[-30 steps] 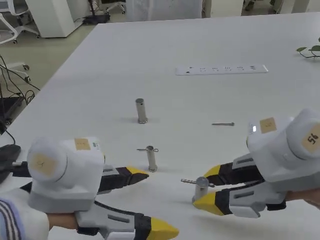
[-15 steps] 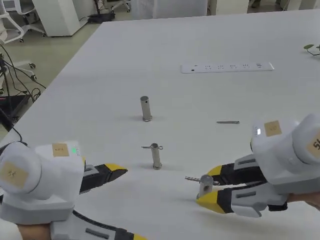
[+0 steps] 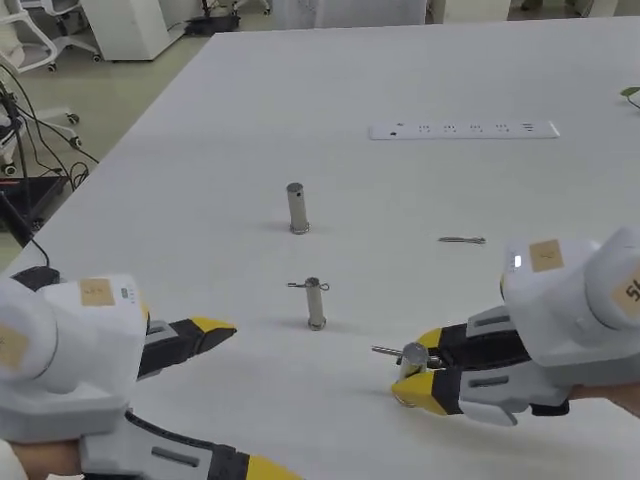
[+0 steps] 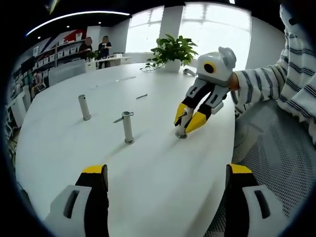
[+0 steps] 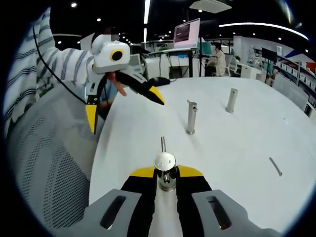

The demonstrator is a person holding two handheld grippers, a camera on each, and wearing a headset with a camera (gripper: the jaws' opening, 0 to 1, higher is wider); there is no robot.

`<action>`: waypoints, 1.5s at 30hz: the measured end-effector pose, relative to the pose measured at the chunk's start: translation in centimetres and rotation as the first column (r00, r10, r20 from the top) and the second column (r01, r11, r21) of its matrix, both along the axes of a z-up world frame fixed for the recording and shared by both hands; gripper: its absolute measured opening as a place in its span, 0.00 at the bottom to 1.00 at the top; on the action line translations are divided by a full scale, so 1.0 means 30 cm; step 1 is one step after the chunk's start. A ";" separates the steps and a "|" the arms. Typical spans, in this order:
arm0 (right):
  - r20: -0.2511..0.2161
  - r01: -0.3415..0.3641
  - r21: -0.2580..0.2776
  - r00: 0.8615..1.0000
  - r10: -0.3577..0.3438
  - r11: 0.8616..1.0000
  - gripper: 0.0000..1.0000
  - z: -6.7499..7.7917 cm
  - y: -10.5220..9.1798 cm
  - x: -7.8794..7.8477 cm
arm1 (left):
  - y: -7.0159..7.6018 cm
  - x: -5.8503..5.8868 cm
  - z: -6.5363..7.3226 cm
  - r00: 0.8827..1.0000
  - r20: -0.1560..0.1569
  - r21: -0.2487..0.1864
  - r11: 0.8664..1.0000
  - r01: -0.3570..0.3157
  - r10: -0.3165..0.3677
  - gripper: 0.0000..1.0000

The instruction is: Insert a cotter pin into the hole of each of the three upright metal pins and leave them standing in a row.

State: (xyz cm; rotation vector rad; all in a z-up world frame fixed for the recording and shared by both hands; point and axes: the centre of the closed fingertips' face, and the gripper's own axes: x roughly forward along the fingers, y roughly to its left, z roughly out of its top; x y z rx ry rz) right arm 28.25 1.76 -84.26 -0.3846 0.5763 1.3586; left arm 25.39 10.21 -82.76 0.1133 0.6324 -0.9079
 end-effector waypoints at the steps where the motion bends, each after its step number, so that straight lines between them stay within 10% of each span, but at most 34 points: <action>1: 0.003 0.000 -0.001 1.000 0.000 1.000 0.16 0.000 0.000 0.001 | 0.000 0.002 0.003 1.000 0.006 -0.002 1.000 -0.004 0.004 1.00; 8: 0.086 -0.053 -0.035 0.995 0.056 0.998 0.13 -0.001 -0.005 0.012 | 0.010 0.002 0.009 1.000 0.018 0.004 1.000 -0.023 0.023 1.00; 36: 0.088 -0.186 -0.057 0.978 0.191 0.981 0.13 0.032 -0.031 0.232 | 0.055 0.024 0.003 0.990 -0.001 -0.006 0.990 -0.144 0.144 0.99; 45: 0.060 -0.213 -0.028 0.975 0.214 0.977 0.13 0.038 -0.012 0.231 | 0.062 0.020 -0.004 0.988 -0.013 0.008 0.988 -0.154 0.154 0.99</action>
